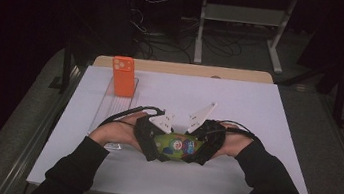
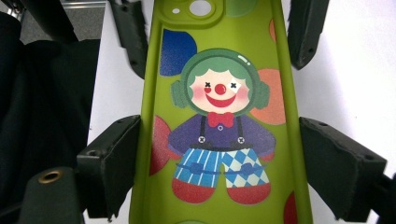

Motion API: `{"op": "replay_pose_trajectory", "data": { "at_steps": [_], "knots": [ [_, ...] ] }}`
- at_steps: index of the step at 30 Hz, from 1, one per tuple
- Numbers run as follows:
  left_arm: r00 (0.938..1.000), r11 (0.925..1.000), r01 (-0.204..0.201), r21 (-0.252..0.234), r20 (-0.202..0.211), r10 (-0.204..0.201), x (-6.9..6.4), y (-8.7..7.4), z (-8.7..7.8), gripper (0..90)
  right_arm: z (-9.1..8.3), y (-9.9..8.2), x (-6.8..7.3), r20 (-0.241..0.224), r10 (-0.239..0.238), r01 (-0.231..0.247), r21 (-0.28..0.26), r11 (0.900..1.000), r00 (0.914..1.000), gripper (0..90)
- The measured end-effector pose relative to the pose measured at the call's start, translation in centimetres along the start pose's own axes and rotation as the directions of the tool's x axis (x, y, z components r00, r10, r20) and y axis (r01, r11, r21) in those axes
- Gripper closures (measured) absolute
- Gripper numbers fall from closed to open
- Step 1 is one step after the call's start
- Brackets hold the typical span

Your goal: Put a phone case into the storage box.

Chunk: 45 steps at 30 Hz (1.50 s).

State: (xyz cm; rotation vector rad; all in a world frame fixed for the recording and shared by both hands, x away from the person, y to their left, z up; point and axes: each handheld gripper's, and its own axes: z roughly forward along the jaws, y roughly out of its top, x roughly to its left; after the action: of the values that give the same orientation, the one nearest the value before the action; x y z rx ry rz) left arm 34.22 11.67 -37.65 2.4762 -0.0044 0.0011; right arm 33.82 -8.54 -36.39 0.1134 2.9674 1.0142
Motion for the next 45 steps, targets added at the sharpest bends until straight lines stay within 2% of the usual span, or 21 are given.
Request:
{"op": "replay_pose_trajectory", "data": {
  "at_steps": [6, 17, 20, 23, 24, 25, 26, 28, 30, 33, 34, 37, 39, 40, 41, 42, 43, 44, 45],
  "knots": [
    [1.0, 1.0, -0.007, 0.0, 0.003, 0.007, -0.1, 0.0, 0.1, 12.4, 0.1, -0.1, -0.1, 0.003, 0.005, -0.005, 0.004, 1.0, 1.0, 15.3],
    [0.9994, 0.9997, -0.001, 0.023, 0.034, 0.0, 0.1, -0.2, 0.1, 15.4, 0.6, -0.3, -0.2, -0.005, 0.002, -0.002, -0.007, 1.0, 1.0, 14.5],
    [0.9997, 0.9995, 0.01, 0.031, 0.024, -0.01, 0.0, -0.1, 0.0, 15.6, 0.6, -0.5, -0.2, -0.023, 0.024, -0.025, -0.012, 0.9996, 0.9994, 12.0],
    [0.9996, 0.9984, 0.028, 0.048, 0.008, -0.028, 0.1, -0.3, -0.3, 15.7, 0.4, -0.8, -0.5, 0.0, 0.043, -0.043, -0.012, 0.999, 0.9991, 8.1],
    [0.9999, 0.9974, 0.015, 0.07, 0.002, -0.015, 0.3, -0.4, -0.5, 15.6, 0.3, -1.0, -0.4, -0.007, 0.073, -0.073, -0.012, 0.9972, 0.9973, 7.5],
    [0.9983, 0.9978, 0.059, 0.032, -0.004, -0.059, 0.1, -0.5, -0.4, 15.6, 0.0, -1.2, -0.4, 0.0, 0.103, -0.103, -0.011, 0.9946, 0.9947, 7.5],
    [0.998, 0.9973, 0.063, 0.039, -0.004, -0.062, 0.3, -0.5, -0.5, 15.6, -0.1, -1.3, -0.5, 0.004, 0.108, -0.108, -0.018, 0.994, 0.9942, 7.0],
    [0.9952, 0.9951, 0.095, 0.025, -0.026, -0.095, 0.3, -0.7, -0.5, 15.6, -0.5, -1.6, -0.7, 0.023, 0.126, -0.125, -0.028, 0.9918, 0.9918, 5.8],
    [0.9918, 0.9927, 0.118, 0.023, -0.05, -0.117, 0.5, -0.9, -0.5, 15.6, -0.8, -2.0, -1.0, 0.062, 0.119, -0.116, -0.053, 0.9918, 0.9909, 4.6],
    [0.986, 0.988, 0.152, 0.026, -0.074, -0.15, 0.6, -1.1, -0.5, 15.6, -1.4, -2.6, -1.2, 0.106, 0.155, -0.147, -0.078, 0.986, 0.9823, 3.8],
    [0.9856, 0.988, 0.152, 0.026, -0.079, -0.15, 0.6, -1.2, -0.5, 15.6, -1.6, -2.8, -1.2, 0.121, 0.178, -0.169, -0.082, 0.9822, 0.9766, 3.6],
    [0.9793, 0.9842, 0.174, 0.032, -0.11, -0.17, 0.6, -1.2, -0.4, 15.6, -2.1, -3.4, -1.5, 0.157, 0.237, -0.22, -0.119, 0.9682, 0.9586, 3.1],
    [0.9718, 0.978, 0.203, 0.046, -0.131, -0.196, 0.6, -1.2, -0.3, 15.6, -2.3, -3.9, -1.5, 0.175, 0.296, -0.272, -0.146, 0.951, 0.9391, 2.6],
    [0.9691, 0.9766, 0.21, 0.046, -0.142, -0.202, 0.6, -1.1, -0.2, 15.6, -2.5, -4.1, -1.4, 0.169, 0.344, -0.319, -0.163, 0.9339, 0.9235, 2.5],
    [0.9629, 0.9716, 0.232, 0.046, -0.153, -0.223, 0.6, -1.1, -0.1, 15.6, -2.5, -4.3, -1.4, 0.173, 0.362, -0.335, -0.167, 0.9273, 0.9159, 2.0],
    [0.9579, 0.9679, 0.246, 0.052, -0.166, -0.234, 0.7, -1.1, -0.1, 15.6, -2.5, -4.4, -1.4, 0.174, 0.389, -0.359, -0.178, 0.9159, 0.9046, 1.8],
    [0.9501, 0.964, 0.263, 0.041, -0.185, -0.251, 0.8, -1.1, 0.0, 15.6, -2.5, -4.6, -1.3, 0.179, 0.412, -0.38, -0.188, 0.9056, 0.8933, 1.5],
    [0.9446, 0.9595, 0.278, 0.047, -0.195, -0.264, 1.0, -1.1, -0.1, 15.6, -2.5, -4.9, -1.4, 0.188, 0.422, -0.387, -0.196, 0.9007, 0.8868, 1.1],
    [0.9399, 0.9558, 0.289, 0.053, -0.205, -0.273, 1.1, -1.1, -0.1, 15.6, -2.5, -5.1, -1.3, 0.196, 0.439, -0.401, -0.205, 0.8927, 0.8766, 1.1]
  ]
}}
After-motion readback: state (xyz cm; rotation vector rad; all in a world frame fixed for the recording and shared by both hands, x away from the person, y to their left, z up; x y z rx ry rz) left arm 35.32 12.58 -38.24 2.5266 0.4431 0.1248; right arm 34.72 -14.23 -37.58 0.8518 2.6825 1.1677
